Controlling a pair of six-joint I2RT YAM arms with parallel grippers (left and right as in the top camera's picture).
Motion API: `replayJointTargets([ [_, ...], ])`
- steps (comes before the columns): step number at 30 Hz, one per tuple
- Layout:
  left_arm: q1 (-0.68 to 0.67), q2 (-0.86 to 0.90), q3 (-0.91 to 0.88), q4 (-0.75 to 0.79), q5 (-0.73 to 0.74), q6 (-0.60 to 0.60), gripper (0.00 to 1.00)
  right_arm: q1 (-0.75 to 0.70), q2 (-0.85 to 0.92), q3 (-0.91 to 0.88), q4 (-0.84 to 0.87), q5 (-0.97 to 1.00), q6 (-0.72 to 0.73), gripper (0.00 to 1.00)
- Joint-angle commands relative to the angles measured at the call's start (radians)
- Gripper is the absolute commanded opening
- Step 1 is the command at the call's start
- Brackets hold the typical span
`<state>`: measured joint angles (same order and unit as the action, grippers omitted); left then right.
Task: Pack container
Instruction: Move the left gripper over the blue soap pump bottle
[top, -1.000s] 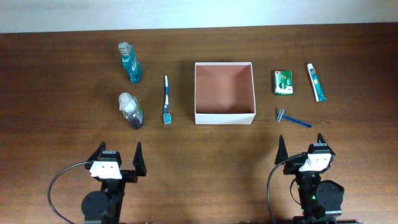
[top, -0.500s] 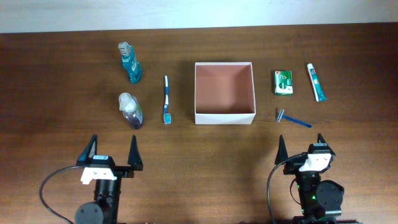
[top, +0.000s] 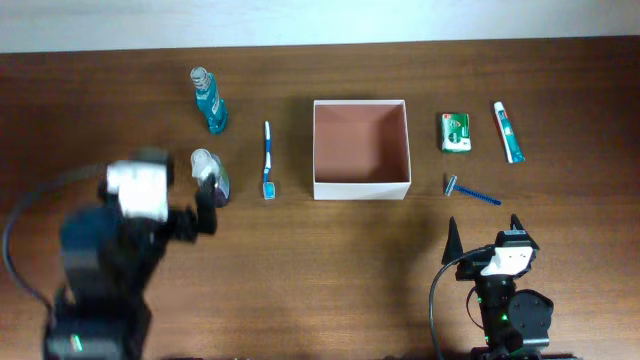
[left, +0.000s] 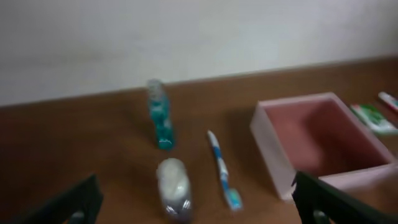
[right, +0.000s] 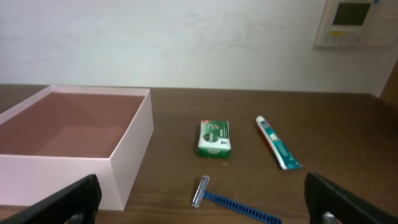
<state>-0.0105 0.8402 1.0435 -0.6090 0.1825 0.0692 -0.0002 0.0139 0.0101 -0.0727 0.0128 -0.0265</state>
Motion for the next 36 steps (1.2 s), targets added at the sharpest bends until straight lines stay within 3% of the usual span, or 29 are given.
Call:
replayJointTargets([
  [1,0.005,0.153,0.158,-0.074,0.139,0.042,0.99,-0.006,-0.011,-0.005,-0.007,-0.002,0.000,0.98],
  [8,0.005,0.457,0.443,-0.327,-0.027,-0.039,0.99,-0.006,-0.010,-0.005,-0.007,-0.002,0.000,0.98],
  [13,0.005,0.658,0.628,-0.500,-0.064,-0.039,0.99,-0.006,-0.011,-0.005,-0.007,-0.002,0.000,0.99],
  [26,0.004,0.925,0.640,-0.566,-0.064,-0.027,0.99,-0.006,-0.010,-0.005,-0.007,-0.002,0.000,0.98],
  [36,0.004,1.007,0.640,-0.581,-0.076,-0.028,0.99,-0.006,-0.011,-0.005,-0.007,-0.002,0.000,0.99],
])
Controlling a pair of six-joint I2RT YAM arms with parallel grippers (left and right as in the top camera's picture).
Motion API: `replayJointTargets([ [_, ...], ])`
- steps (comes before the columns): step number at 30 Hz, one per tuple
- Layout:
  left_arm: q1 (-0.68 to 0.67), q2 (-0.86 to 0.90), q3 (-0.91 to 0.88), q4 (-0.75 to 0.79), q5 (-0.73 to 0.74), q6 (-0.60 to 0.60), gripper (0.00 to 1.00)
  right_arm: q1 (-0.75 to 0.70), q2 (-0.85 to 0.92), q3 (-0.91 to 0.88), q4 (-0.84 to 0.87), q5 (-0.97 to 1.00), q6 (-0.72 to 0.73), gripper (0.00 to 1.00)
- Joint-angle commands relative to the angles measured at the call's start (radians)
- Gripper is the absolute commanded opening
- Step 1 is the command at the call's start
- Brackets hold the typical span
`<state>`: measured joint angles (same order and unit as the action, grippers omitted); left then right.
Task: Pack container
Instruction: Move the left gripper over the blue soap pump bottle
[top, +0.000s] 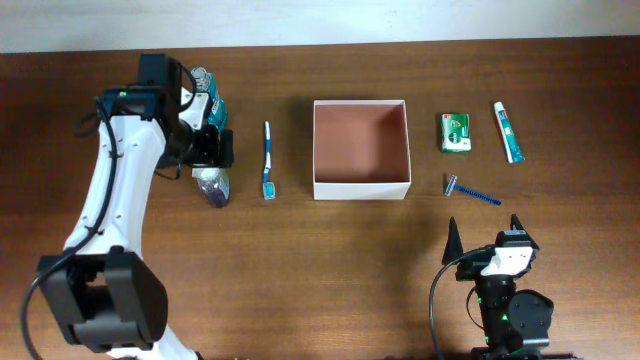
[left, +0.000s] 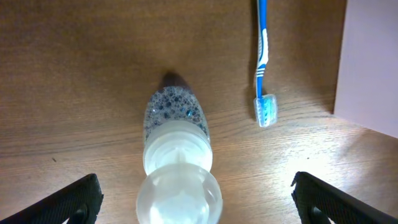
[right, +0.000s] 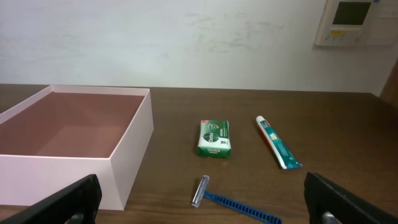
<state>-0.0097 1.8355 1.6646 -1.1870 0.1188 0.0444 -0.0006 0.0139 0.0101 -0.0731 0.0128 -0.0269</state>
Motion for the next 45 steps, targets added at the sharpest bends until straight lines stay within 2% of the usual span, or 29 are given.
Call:
replayJointTargets([
  [1,0.003,0.011,0.019,-0.003,-0.012,-0.003,0.99,-0.006,-0.011,-0.005,-0.007,-0.002,0.001,0.99],
  [17,0.003,0.016,0.019,-0.013,-0.028,-0.007,0.99,-0.006,-0.010,-0.005,-0.007,-0.002,0.001,0.99],
  [21,0.003,0.017,0.019,-0.028,-0.103,-0.091,0.99,-0.006,-0.011,-0.005,-0.007,-0.002,0.001,0.98],
  [26,0.003,0.017,0.019,-0.026,-0.115,-0.154,0.99,-0.006,-0.010,-0.005,-0.007,-0.002,0.001,0.99],
  [40,-0.017,0.028,0.019,-0.017,-0.115,-0.141,0.99,-0.006,-0.011,-0.005,-0.007,-0.002,0.001,0.99],
  [45,-0.018,0.056,0.019,-0.018,-0.116,-0.141,0.90,-0.006,-0.010,-0.005,-0.007,-0.002,0.001,0.99],
])
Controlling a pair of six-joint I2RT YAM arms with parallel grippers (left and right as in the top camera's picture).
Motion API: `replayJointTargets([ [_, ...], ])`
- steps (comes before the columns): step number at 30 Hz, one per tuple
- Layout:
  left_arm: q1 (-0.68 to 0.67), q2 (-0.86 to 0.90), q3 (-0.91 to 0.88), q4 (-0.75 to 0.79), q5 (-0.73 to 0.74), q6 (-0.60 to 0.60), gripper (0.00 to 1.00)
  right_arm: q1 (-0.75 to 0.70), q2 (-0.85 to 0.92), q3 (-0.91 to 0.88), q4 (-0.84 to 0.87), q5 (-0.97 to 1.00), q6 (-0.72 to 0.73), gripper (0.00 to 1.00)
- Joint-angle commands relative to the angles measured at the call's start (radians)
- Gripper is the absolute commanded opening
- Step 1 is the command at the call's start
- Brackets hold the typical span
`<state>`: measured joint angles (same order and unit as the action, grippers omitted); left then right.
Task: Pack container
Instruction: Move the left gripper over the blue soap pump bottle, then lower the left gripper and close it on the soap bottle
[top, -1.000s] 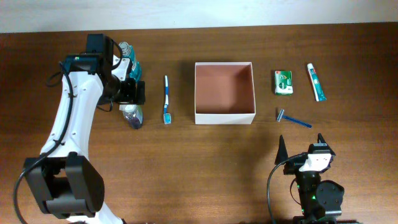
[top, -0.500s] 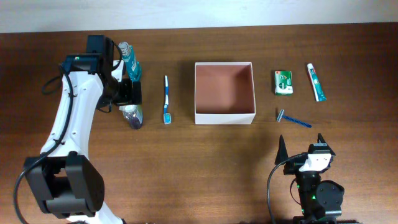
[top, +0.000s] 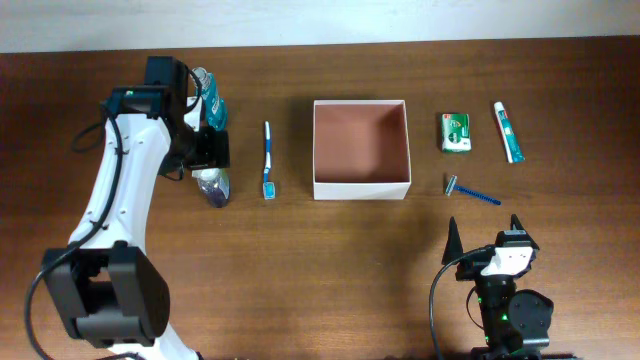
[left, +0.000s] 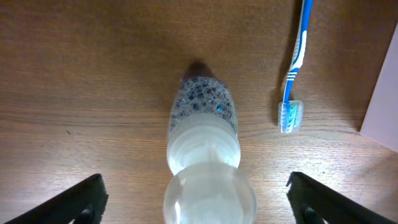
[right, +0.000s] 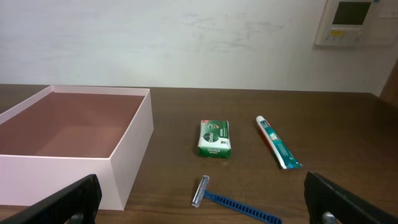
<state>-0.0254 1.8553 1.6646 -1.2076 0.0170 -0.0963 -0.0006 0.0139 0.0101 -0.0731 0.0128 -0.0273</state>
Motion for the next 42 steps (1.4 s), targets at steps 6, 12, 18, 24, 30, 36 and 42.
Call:
replayJointTargets([
  [6,-0.003,0.052,0.019,0.006,-0.015,0.000,0.84,-0.006,-0.011,-0.005,-0.007,-0.002,0.001,0.98],
  [12,-0.003,0.052,0.019,0.014,-0.018,0.000,0.84,-0.006,-0.010,-0.005,-0.007,-0.002,0.001,0.98],
  [18,-0.003,0.052,0.038,0.004,-0.018,0.000,0.84,-0.006,-0.010,-0.005,-0.007,-0.002,0.001,0.99],
  [24,-0.003,0.052,0.078,-0.011,-0.018,0.000,0.77,-0.006,-0.010,-0.005,-0.007,-0.002,0.001,0.99],
  [30,-0.003,0.052,0.079,-0.028,-0.018,0.000,0.66,-0.006,-0.011,-0.005,-0.007,-0.002,0.001,0.99],
  [36,-0.003,0.052,0.079,-0.040,-0.018,0.000,0.66,-0.006,-0.011,-0.005,-0.007,-0.002,0.001,0.98],
  [42,-0.003,0.052,0.079,-0.035,-0.018,0.000,0.66,-0.006,-0.010,-0.005,-0.007,-0.002,0.001,0.98],
])
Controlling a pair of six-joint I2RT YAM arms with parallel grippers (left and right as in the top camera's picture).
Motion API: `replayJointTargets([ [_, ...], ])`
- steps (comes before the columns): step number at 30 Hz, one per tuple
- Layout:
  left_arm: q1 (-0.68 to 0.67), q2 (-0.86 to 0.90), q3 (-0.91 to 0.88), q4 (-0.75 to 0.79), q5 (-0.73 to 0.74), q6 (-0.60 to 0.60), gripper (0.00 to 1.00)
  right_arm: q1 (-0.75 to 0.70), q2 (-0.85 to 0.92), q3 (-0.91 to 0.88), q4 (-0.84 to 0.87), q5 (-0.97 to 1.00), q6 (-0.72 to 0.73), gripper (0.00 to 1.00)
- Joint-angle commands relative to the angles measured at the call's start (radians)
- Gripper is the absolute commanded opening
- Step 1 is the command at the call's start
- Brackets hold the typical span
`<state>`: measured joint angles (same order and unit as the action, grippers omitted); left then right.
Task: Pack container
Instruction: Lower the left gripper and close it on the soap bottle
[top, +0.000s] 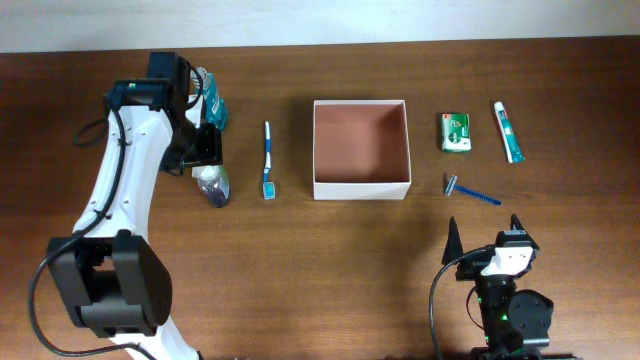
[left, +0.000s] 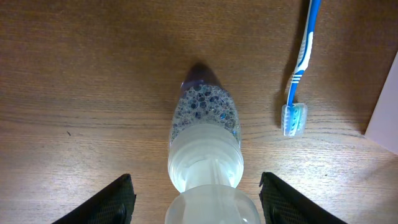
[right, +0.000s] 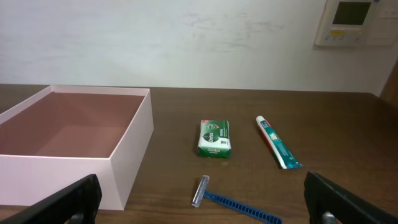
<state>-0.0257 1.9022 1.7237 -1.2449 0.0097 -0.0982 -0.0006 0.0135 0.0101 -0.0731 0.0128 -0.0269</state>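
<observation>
A clear bottle with bubbly liquid stands on the table left of the pink open box. My left gripper points straight down over it, open. Its fingers flank the bottle's cap on both sides without touching it. Past it stands a teal bottle. A blue toothbrush lies between the bottles and the box. Right of the box lie a green soap pack, a toothpaste tube and a blue razor. My right gripper rests open near the front edge, facing them.
The box holds nothing. A white wall runs behind the table's far edge, with a wall panel at the upper right. Bare wood fills the front half of the table.
My left gripper's fingers stand closer together on either side of the clear bottle's cap than before. The bottle and the right arm have not moved.
At first my left arm was low at the front left, looking across at the bottles and box. Then it hung open wide above the clear bottle. It stayed there, and now its fingers have narrowed around the cap. My right arm stayed parked throughout.
</observation>
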Motion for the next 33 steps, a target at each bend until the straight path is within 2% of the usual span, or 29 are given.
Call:
replayJointTargets([
  [1,-0.003,0.005,0.020,0.002,-0.010,0.002,0.66,-0.006,-0.010,-0.005,-0.007,-0.002,0.001,0.99],
  [6,-0.002,0.005,0.020,0.002,-0.010,0.002,0.65,-0.006,-0.010,-0.005,-0.007,-0.002,0.001,0.98],
  [10,-0.002,0.005,0.020,0.003,-0.010,0.010,0.58,-0.006,-0.010,-0.005,-0.007,-0.002,0.001,0.99],
  [18,-0.003,0.005,0.020,0.006,-0.010,0.035,0.57,-0.006,-0.010,-0.005,-0.007,-0.002,0.001,0.98],
  [22,-0.004,0.005,0.020,0.014,-0.010,0.035,0.48,-0.006,-0.010,-0.005,-0.007,-0.002,0.001,0.99],
  [29,-0.004,0.005,0.020,0.014,-0.010,0.035,0.46,-0.006,-0.010,-0.005,-0.007,-0.002,0.001,0.98],
  [33,-0.004,0.005,0.020,0.014,-0.010,0.035,0.41,-0.006,-0.010,-0.005,-0.007,-0.002,0.001,0.99],
])
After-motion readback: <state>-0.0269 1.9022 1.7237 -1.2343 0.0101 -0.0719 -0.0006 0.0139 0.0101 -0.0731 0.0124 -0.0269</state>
